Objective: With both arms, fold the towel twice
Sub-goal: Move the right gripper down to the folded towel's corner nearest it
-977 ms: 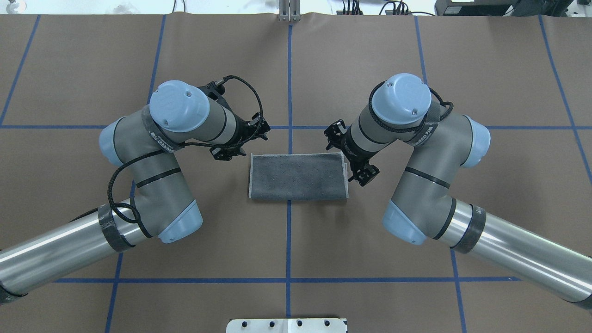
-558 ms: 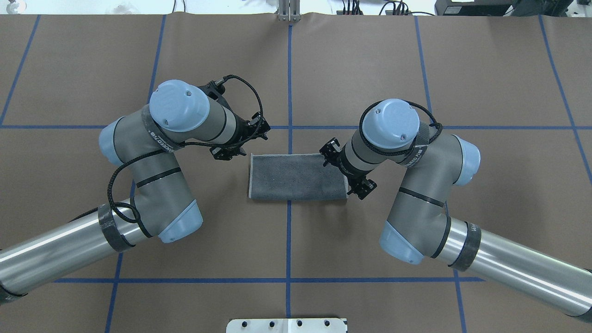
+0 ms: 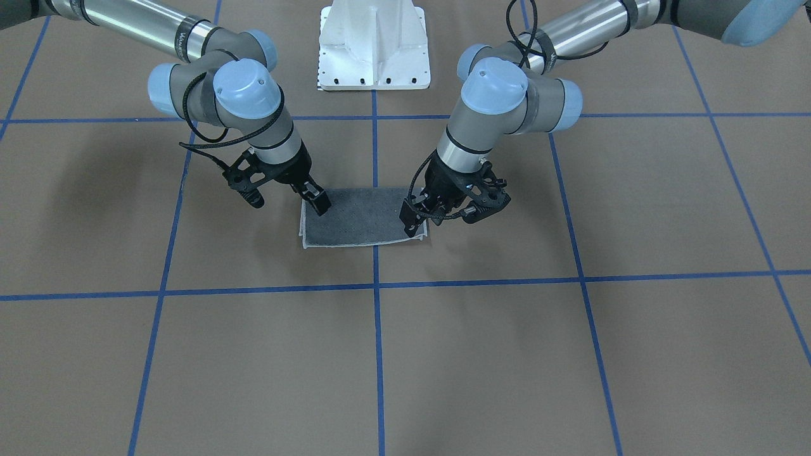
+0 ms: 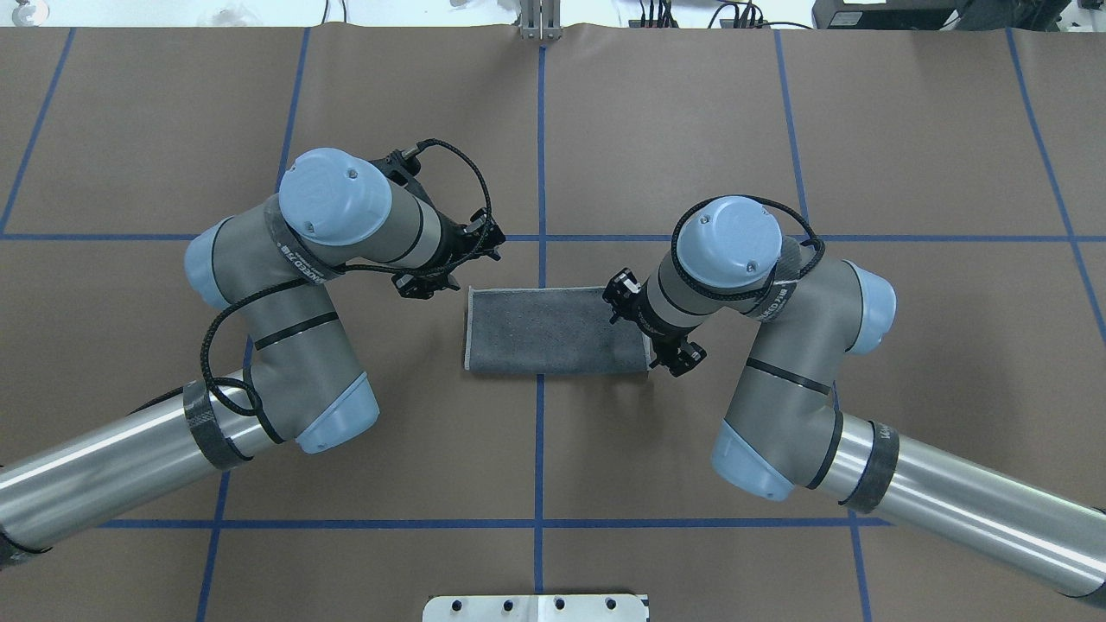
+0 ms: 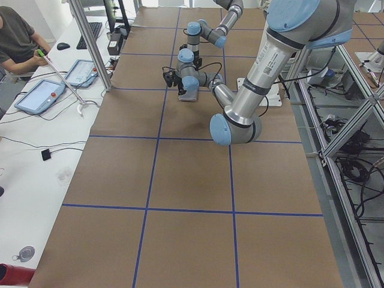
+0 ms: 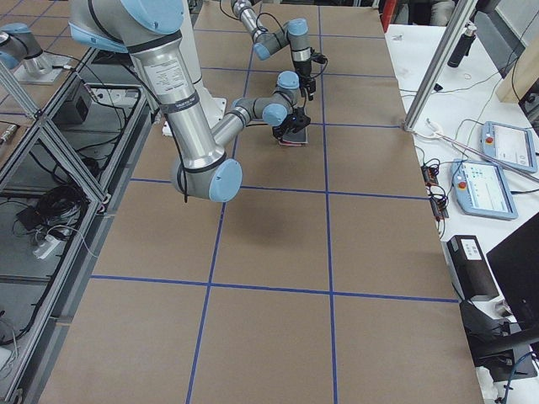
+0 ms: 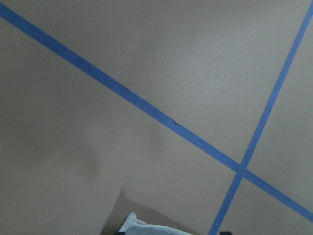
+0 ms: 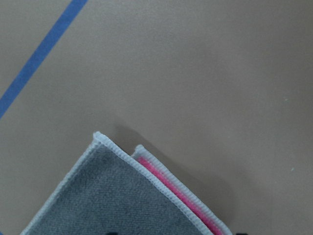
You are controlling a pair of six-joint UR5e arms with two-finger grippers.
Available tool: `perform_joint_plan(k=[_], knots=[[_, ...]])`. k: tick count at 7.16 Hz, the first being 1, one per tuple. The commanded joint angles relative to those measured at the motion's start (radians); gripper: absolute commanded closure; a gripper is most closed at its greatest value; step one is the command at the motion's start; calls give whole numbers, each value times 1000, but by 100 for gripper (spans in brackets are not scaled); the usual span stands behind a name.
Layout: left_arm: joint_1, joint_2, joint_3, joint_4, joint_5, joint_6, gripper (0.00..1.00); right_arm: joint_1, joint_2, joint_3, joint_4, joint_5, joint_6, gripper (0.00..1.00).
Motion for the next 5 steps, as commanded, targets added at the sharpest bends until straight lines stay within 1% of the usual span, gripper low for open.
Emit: perform_joint_plan(k=[1,2,3,4,5], knots=[[-4,1,0,-1,0,0,29,-6,-4,1,-2,-2,-2,25],[-5,1,0,-1,0,0,29,-8,-3,-3,-2,-5,-2,29],[-4,1,0,-3,0,0,29,-8,-3,-5,-2,-3,-3,30],[-5,1,0,-3,0,0,29,-8,-3,-7,-2,-3,-2,34],[-5,1,0,-3,0,0,29,-8,-3,-5,-2,-5,4,45]])
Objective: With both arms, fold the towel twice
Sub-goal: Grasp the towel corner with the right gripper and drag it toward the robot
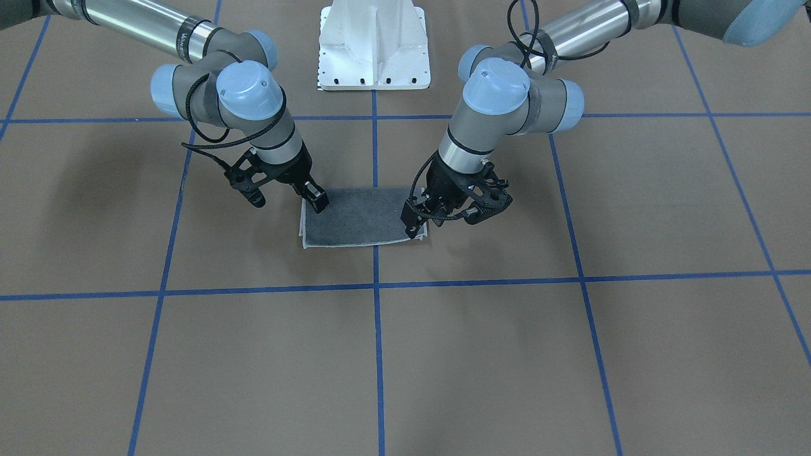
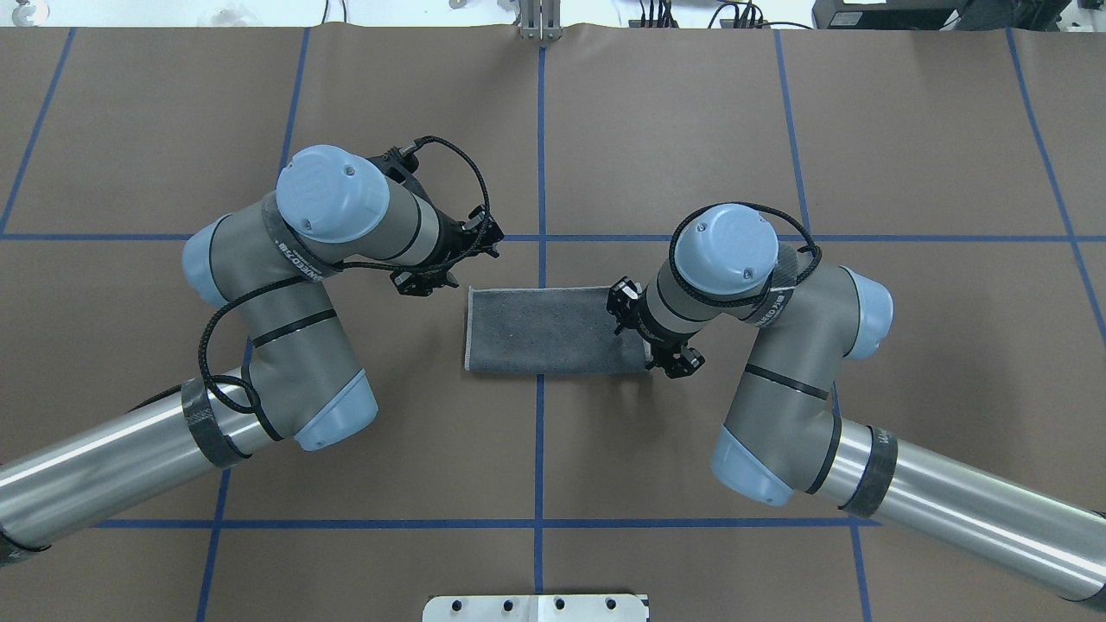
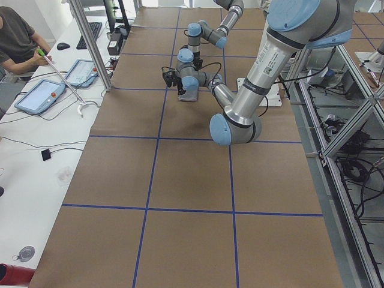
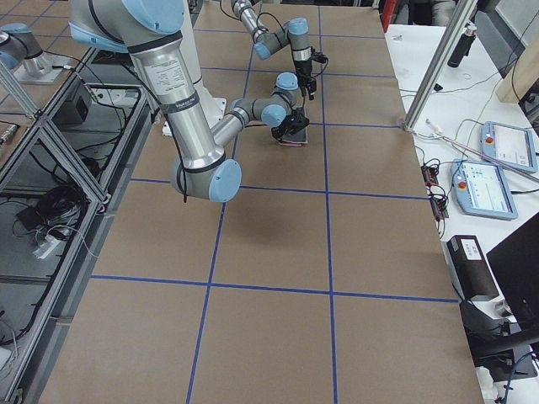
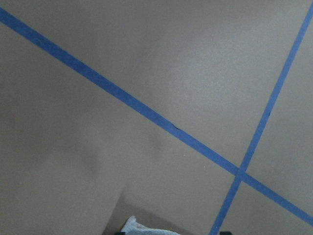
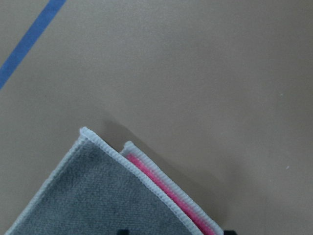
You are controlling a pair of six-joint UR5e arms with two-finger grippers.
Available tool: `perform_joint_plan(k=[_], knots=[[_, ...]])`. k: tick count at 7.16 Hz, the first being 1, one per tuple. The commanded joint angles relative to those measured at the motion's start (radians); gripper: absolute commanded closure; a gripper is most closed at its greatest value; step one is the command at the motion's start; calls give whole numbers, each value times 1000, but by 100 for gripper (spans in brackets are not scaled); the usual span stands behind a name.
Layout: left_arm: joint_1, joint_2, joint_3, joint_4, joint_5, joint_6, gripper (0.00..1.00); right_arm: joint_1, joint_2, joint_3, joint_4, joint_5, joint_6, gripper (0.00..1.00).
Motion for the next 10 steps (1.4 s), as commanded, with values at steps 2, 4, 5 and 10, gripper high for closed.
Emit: perform_joint_plan(k=[2,4,5,10], knots=[[1,0,0,0,0,0,29,1,-3,8,0,-13,11,80],[-1,0,0,-2,0,0,29,1,-3,11,0,-24,26,97],[-1,0,0,-2,0,0,29,1,-1,15,0,-24,30,100],[-1,0,0,-2,2,-2,29,-76,-76,224,-2,-140,242,100]])
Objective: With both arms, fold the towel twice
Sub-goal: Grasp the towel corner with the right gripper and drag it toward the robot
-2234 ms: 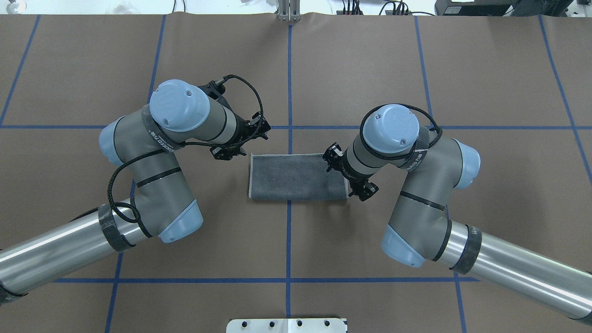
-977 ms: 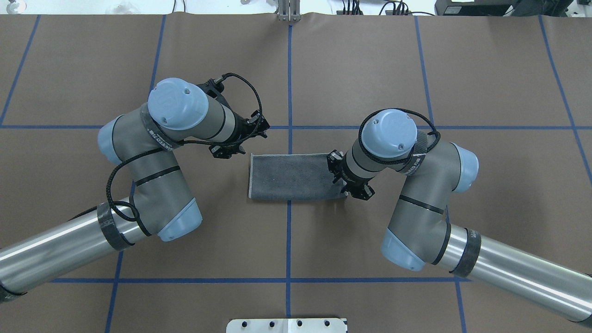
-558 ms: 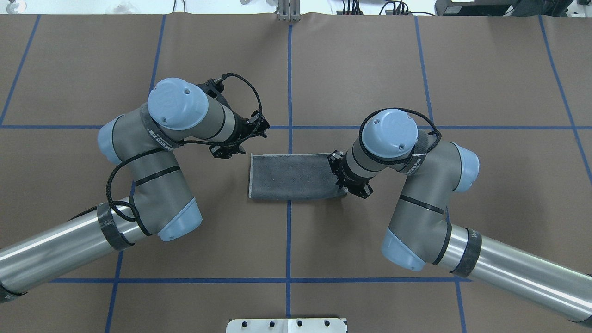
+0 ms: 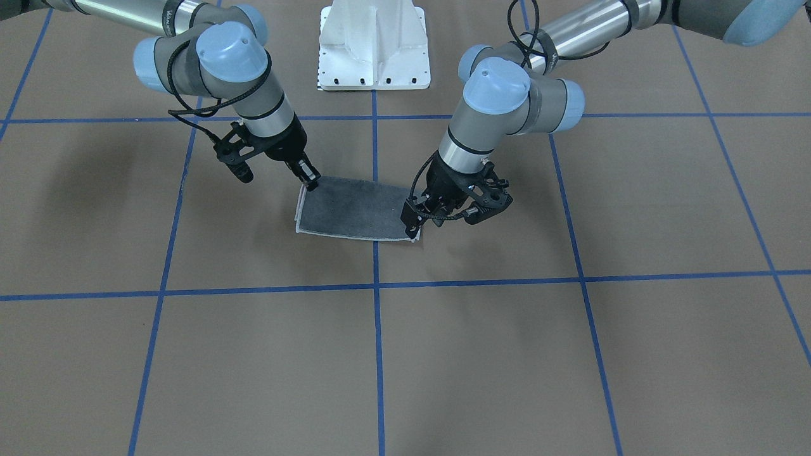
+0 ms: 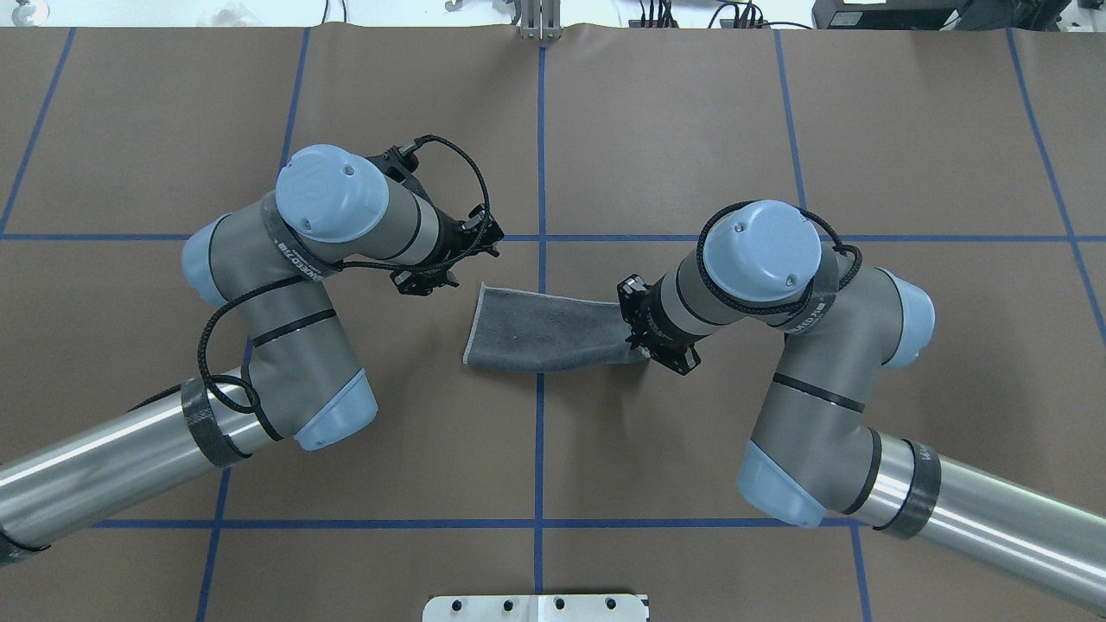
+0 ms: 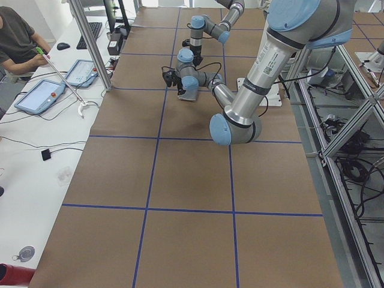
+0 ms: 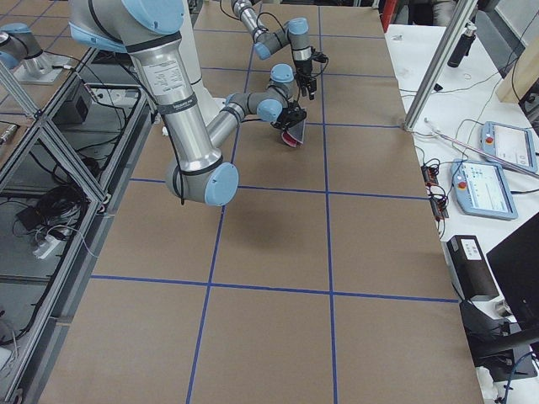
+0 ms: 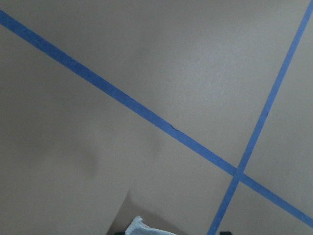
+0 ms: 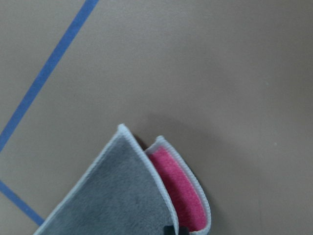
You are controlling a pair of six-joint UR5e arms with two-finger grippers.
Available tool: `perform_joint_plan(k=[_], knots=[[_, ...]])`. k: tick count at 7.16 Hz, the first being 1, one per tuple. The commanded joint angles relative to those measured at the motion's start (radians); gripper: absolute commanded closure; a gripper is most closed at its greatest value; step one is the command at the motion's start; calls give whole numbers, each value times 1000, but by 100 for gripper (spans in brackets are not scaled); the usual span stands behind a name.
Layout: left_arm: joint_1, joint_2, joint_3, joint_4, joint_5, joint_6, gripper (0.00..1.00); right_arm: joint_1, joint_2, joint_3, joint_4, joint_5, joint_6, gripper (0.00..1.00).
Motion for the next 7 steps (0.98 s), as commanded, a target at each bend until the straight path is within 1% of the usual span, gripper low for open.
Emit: perform_joint_plan(k=[1,2,3,5,6,7], knots=[[1,0,1,0,0,1,29,-141,-36,83,1,-201,131,100],[0,2,1,0,0,1,29,-155,-37,112,-4,-218,146,100],[0,2,1,0,0,-1,29,-166,-48,134,-9,-215,148,100],[0,2,-4,0,0,1,29,-241,-53,131,-12,-224,165,99],[-3,2,-9,2,-3,1,29,-276,-51,129,-22,-224,177,96],[-2,2,-10,2,-4,1,29,-286,-45,131,-41,-221,177,90]])
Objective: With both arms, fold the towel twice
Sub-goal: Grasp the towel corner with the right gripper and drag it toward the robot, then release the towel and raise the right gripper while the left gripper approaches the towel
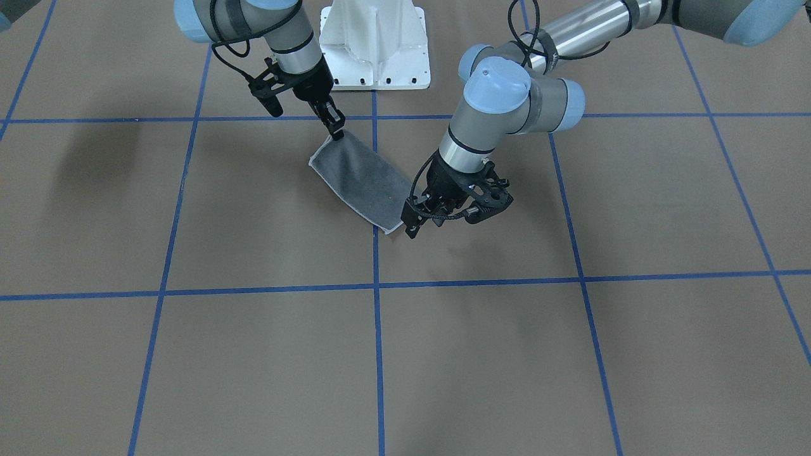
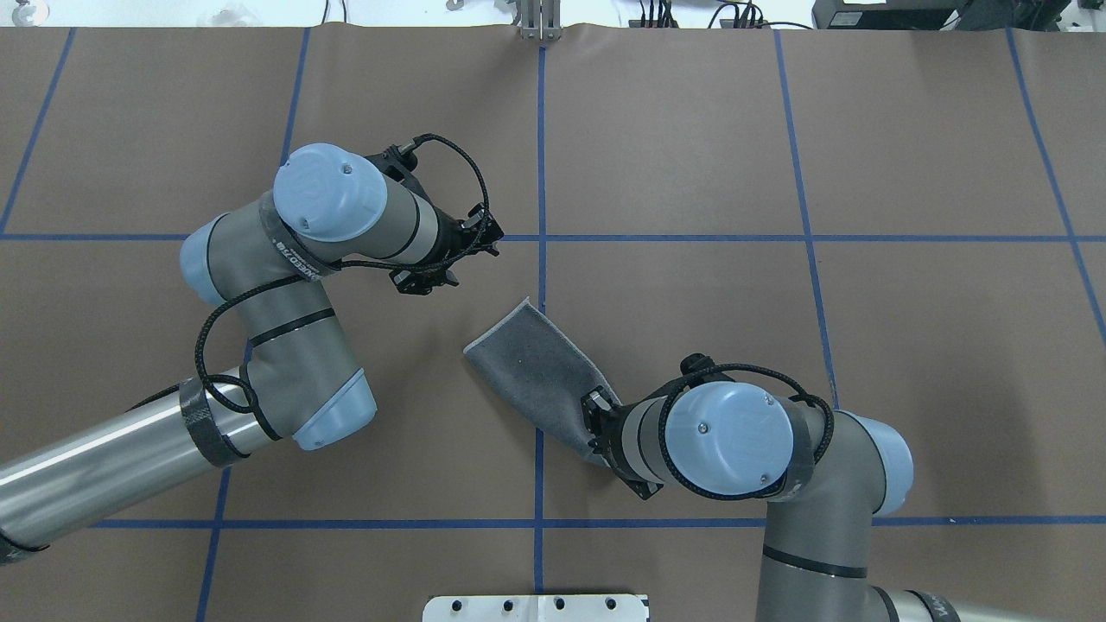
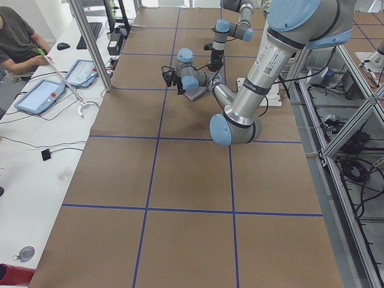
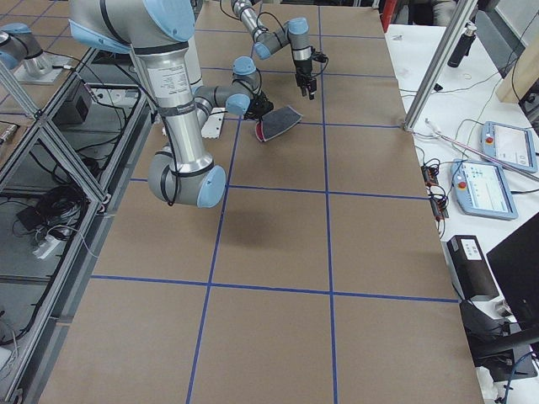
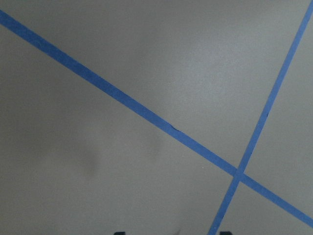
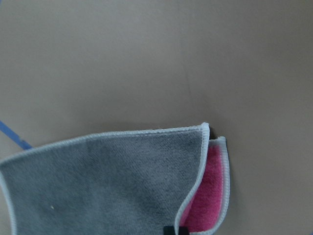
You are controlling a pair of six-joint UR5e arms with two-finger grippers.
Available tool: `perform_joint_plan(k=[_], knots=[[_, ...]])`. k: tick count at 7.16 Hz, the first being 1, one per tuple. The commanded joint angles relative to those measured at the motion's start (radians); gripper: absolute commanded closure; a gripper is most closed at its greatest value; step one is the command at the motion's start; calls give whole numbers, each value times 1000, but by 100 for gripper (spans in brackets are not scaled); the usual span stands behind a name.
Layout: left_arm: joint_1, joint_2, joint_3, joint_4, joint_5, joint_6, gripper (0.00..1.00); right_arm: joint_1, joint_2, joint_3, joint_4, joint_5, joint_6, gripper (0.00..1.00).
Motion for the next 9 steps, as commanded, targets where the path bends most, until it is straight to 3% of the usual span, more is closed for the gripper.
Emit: perform_joint_plan(k=[1,2,3,4,5,7,9], knots=[[0,2,-3,1,-2,0,29,-33,8,1,-19,3,5,76],[0,3,-8,1,-4,-1,29,-45,6,1,-19,5,5,68],[0,9,-11,1,-4,0,29,-52,8,3,-19,6,4,40],[-1,12,-20,2,-4,0,29,-58,5,6,-19,9,-8,0],[2,21,-26,2,-4,-1,29,-36,2,16,-19,11,-12,0],[28,86,-83,-1,-1,-12,31,101,-3,56,-39,140,-54,0],[78,97,-83,-6,5,-12,38,201,0,46,-50,198,-171,0]])
